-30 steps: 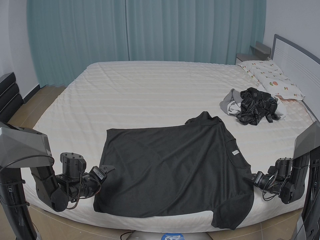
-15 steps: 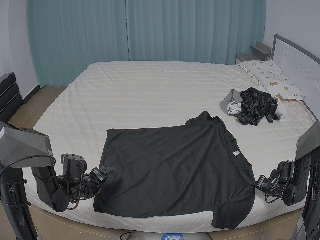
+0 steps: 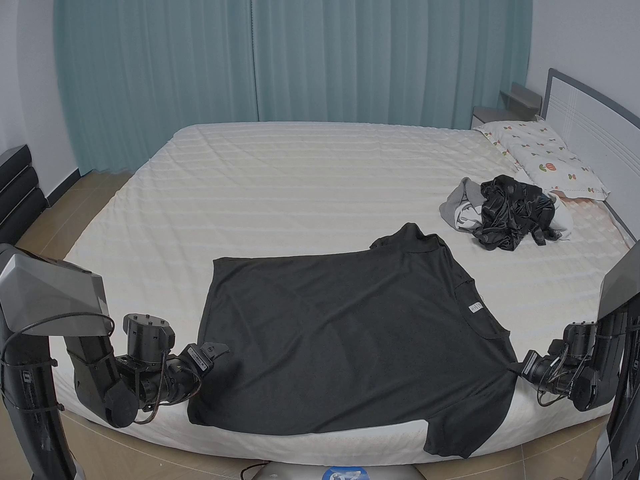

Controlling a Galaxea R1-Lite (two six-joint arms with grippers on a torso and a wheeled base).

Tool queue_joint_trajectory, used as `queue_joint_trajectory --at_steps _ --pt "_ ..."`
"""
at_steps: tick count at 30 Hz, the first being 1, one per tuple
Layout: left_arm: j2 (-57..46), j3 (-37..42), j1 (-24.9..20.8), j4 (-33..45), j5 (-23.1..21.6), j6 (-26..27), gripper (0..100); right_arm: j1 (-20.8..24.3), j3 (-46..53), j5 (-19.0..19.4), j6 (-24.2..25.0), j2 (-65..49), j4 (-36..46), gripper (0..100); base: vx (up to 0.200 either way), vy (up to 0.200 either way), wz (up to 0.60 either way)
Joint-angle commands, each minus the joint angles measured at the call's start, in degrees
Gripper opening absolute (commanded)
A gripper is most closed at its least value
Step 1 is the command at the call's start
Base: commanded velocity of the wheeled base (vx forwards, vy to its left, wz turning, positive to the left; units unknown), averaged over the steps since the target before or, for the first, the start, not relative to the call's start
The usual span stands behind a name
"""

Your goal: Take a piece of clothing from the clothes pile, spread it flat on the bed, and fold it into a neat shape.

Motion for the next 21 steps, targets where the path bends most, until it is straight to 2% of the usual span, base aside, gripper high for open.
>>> queue_joint_trajectory --at_steps 1,5,6,18,21 --pt "0.16 0.67 -0.01 -0.02 -0.02 0.15 100 -0.33 0.13 0.01 -0.55 0.21 0.01 0 0.0 0.0 0.0" --pt "-0.11 0.76 -0.01 -0.02 -0.02 0.15 100 -0.24 0.57 0.01 -1.51 0.65 0.01 0 0.0 0.0 0.0" --pt "-0.11 0.76 -0.01 -0.02 -0.1 0.15 100 -0.24 0.48 0.01 -1.51 0.65 0.01 100 0.0 0.0 0.0" --pt "-2.48 3.31 0.96 -0.2 -1.16 1.21 100 -0.06 0.22 0.72 -0.81 -1.99 -0.17 100 0.0 0.0 0.0" --pt "-3.45 5.33 1.4 -1.17 -4.32 2.61 100 0.37 0.57 0.72 -0.81 -3.83 -0.17 100 0.0 0.0 0.0"
